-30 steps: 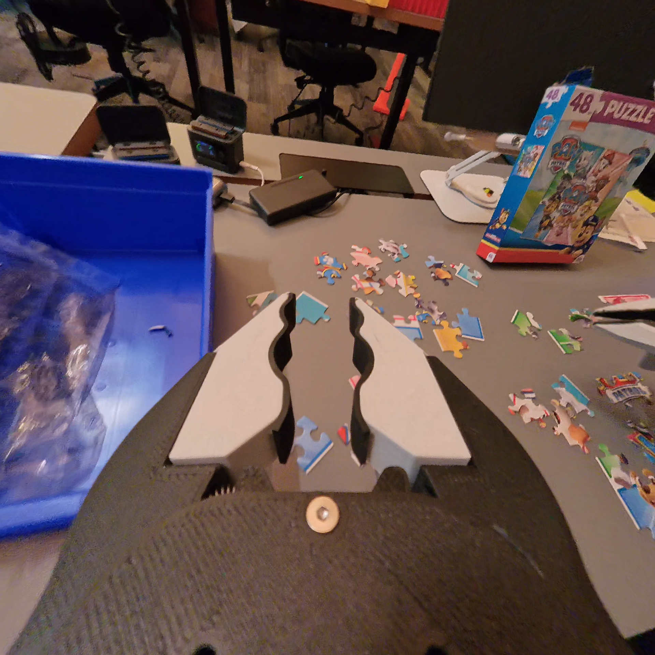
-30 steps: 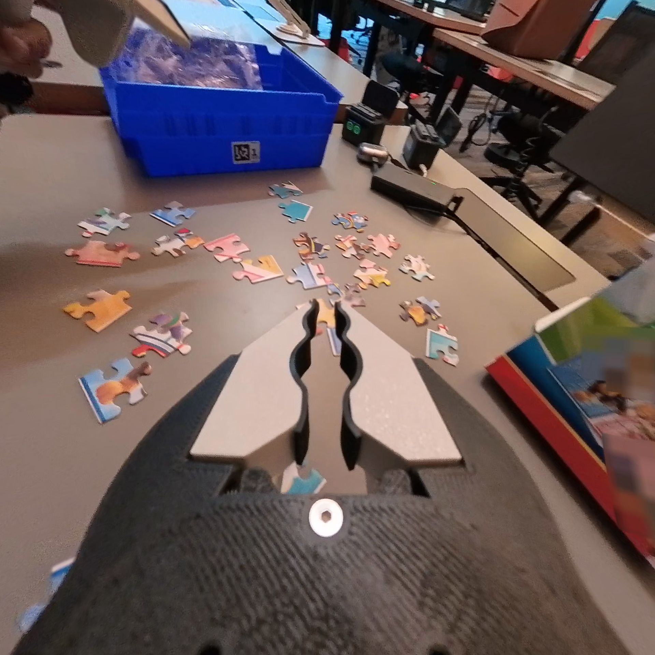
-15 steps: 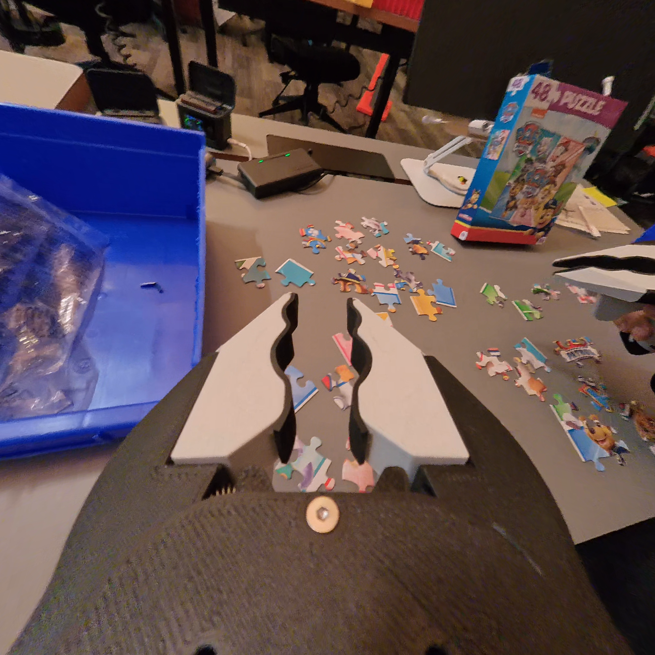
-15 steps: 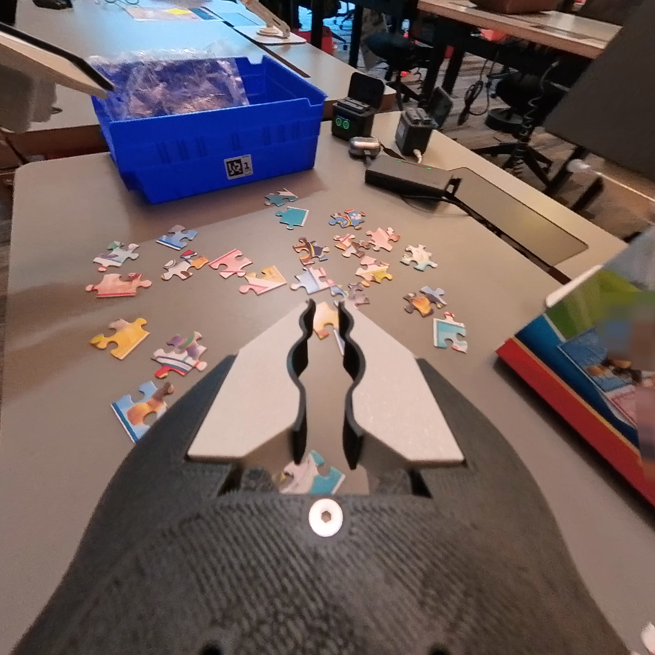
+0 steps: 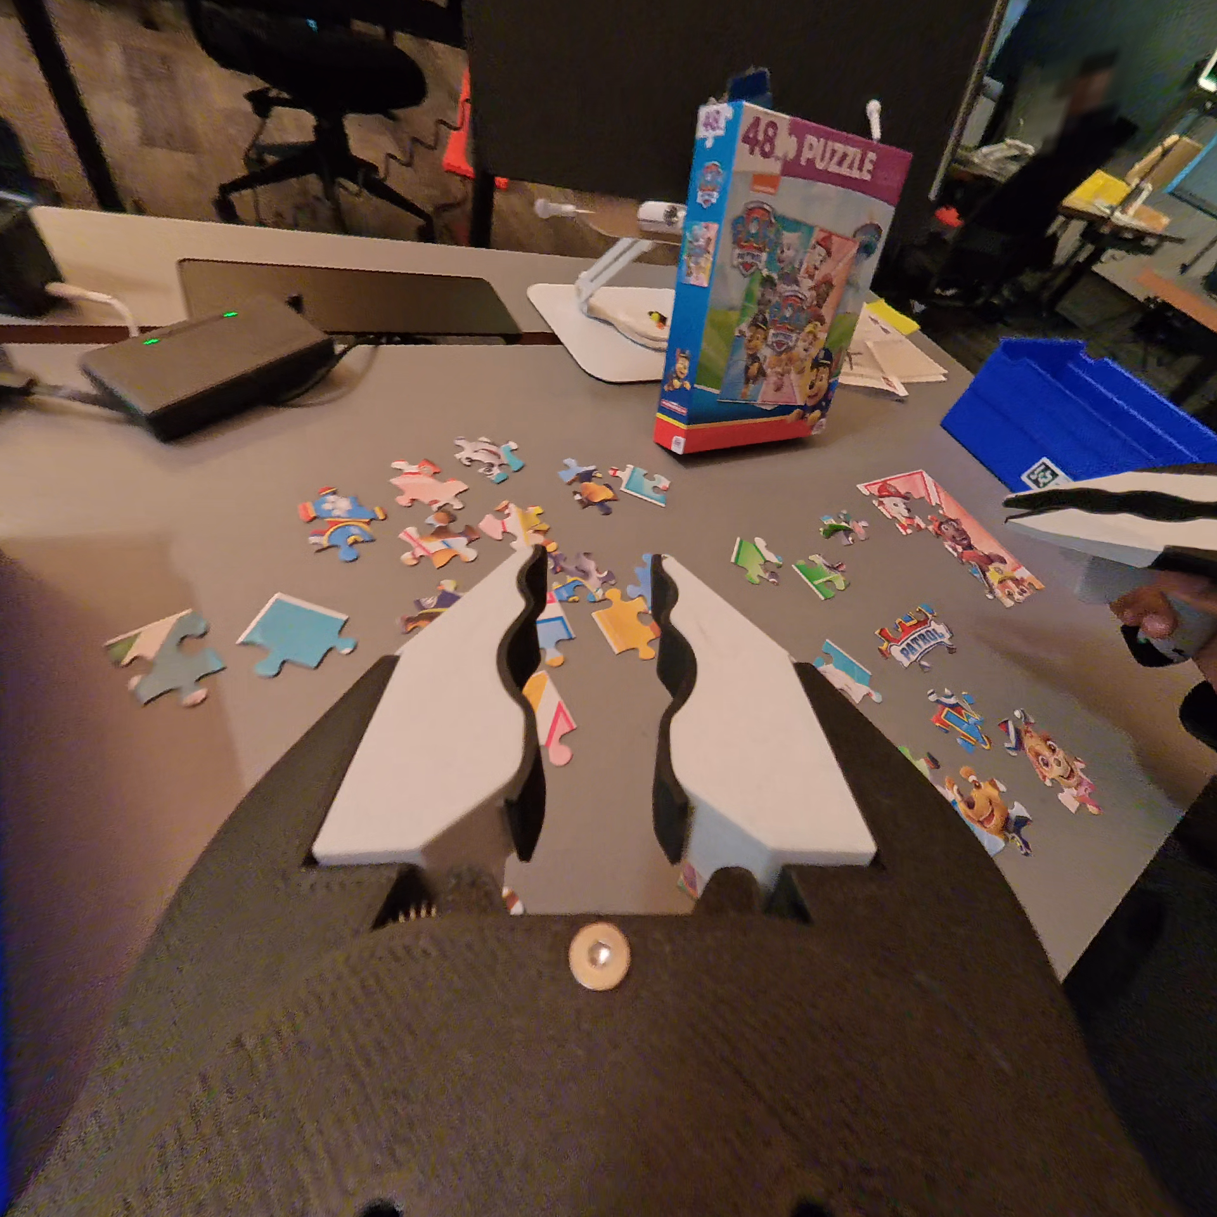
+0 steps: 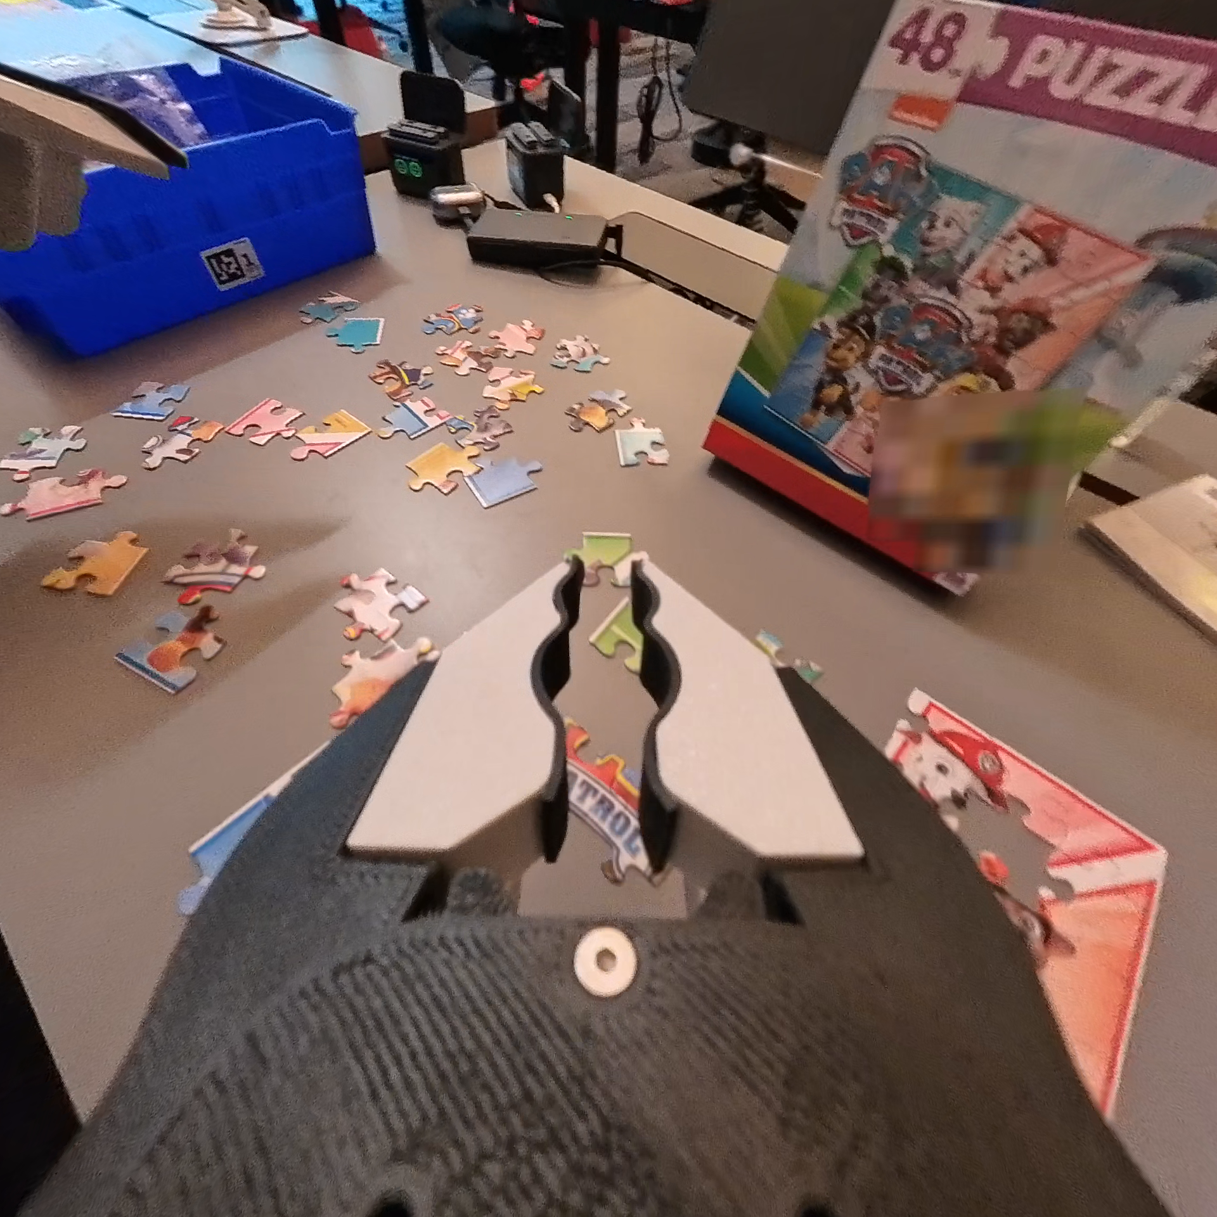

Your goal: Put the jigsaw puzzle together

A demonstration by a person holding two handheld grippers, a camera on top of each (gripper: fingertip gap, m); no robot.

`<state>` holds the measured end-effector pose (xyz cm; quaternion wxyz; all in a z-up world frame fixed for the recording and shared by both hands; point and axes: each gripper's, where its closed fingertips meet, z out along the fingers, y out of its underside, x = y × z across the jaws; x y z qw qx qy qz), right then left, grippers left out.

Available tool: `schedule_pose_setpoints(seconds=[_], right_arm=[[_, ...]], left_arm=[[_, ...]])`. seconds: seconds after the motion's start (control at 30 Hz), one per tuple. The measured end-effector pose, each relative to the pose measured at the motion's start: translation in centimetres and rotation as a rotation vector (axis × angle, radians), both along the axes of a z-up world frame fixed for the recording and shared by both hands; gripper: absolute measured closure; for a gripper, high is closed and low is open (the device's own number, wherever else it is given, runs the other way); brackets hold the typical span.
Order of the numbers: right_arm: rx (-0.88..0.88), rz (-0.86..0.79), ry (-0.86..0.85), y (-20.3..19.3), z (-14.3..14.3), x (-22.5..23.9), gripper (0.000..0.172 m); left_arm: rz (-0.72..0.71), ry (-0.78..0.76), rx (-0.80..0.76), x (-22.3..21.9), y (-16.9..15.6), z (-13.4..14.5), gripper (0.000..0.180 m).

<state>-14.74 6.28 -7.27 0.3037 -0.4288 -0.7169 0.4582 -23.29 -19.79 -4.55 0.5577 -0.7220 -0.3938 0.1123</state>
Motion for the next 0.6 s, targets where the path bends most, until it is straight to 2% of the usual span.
schedule_pose_setpoints(seconds=[0.23,0.6], right_arm=[[0.012,-0.068,0.004,2.7,0.2,1.8,0.156],[-0.013,-0.151,-0.014,5.6,-0.9,3.6,0.154]], left_arm=[[-0.030,0.009,-0.104,-1.7,3.8,-0.3,0.151],[-0.075,0.014,-0.071,-4.1,7.3,0.4,0.150]])
